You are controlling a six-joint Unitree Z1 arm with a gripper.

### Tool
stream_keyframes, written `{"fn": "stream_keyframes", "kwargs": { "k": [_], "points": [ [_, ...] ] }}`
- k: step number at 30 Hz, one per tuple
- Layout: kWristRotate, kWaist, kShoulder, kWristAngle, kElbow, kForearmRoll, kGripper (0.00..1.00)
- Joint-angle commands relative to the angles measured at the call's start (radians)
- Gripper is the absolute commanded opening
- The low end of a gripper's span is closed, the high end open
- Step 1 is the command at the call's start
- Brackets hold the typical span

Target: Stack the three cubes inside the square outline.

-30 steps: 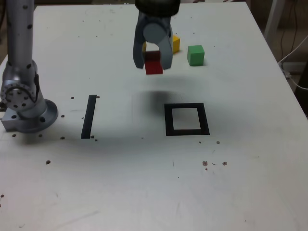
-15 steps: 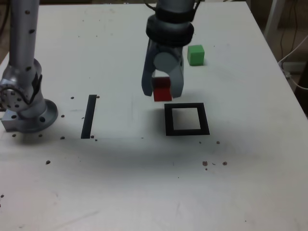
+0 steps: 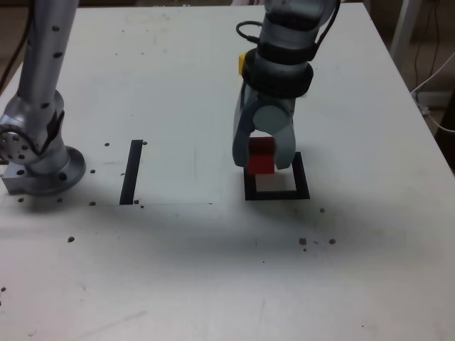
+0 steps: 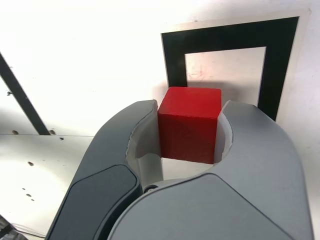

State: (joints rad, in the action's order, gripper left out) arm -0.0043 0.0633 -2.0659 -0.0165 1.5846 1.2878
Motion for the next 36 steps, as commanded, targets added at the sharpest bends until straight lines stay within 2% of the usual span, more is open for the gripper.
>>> {"fn": "stream_keyframes", "kwargs": {
  "k": [1,21,22,24,28,30,32,36],
  "points": [
    [-0.004,0.003,-0.014,-0.003,0.010,-0.005,0.31],
    [-0.001,-0.021,-0.057,-0.011,0.019,-0.032,0.32],
    [0.001,-0.022,-0.057,-0.011,0.019,-0.034,0.35],
    [0.008,-0.023,-0.059,-0.012,0.017,-0.039,0.47],
    [0.025,-0.026,-0.062,-0.017,0.010,-0.051,0.79],
    [0.030,-0.028,-0.063,-0.018,0.004,-0.056,0.90],
    [0.032,-0.031,-0.063,-0.019,-0.002,-0.059,0.96],
    [0.034,-0.035,-0.062,-0.020,-0.011,-0.061,0.98]
  ]
}}
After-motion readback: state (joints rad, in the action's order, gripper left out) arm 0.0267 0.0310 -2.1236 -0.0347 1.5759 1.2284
